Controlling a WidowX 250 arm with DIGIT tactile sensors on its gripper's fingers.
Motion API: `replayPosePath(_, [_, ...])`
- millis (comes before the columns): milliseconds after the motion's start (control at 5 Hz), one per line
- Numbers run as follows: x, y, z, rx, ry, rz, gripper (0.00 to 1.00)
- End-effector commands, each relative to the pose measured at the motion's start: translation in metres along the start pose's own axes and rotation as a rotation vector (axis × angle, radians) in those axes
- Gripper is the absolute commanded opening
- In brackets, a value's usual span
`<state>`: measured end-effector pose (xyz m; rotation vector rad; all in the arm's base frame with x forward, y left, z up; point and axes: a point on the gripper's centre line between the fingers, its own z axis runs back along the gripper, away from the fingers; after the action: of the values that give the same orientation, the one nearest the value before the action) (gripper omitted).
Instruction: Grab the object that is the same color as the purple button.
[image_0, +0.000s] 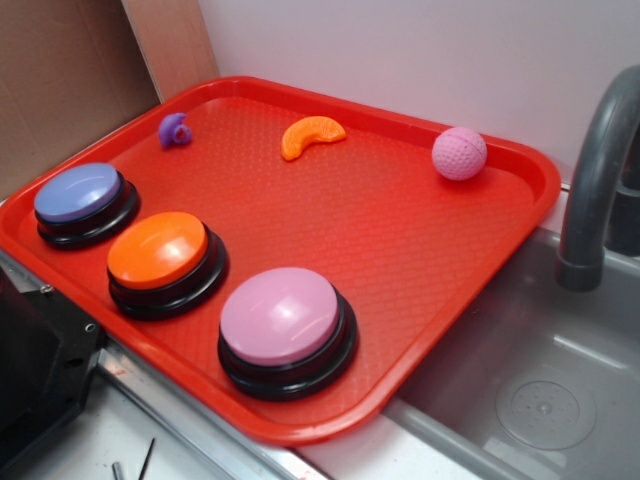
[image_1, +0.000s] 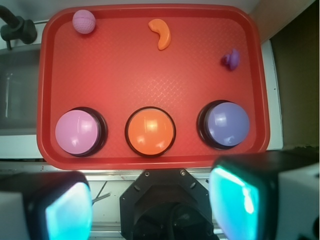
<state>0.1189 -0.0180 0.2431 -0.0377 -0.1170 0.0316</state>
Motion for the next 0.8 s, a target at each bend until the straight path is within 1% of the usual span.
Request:
replayPosePath(0, [0.0, 0.0, 0.0, 0.0, 0.0, 0.0, 1.0])
replayPosePath(200, [0.008, 0.008, -0.005, -0.007, -0.069, 0.245, 1.0])
replayPosePath(400, [0.016, 0.023, -0.012, -0.068, -0.113, 0.502, 1.0])
replayPosePath(600, [0.026, 0.041, -0.023, -0.093, -0.139, 0.746, 1.0])
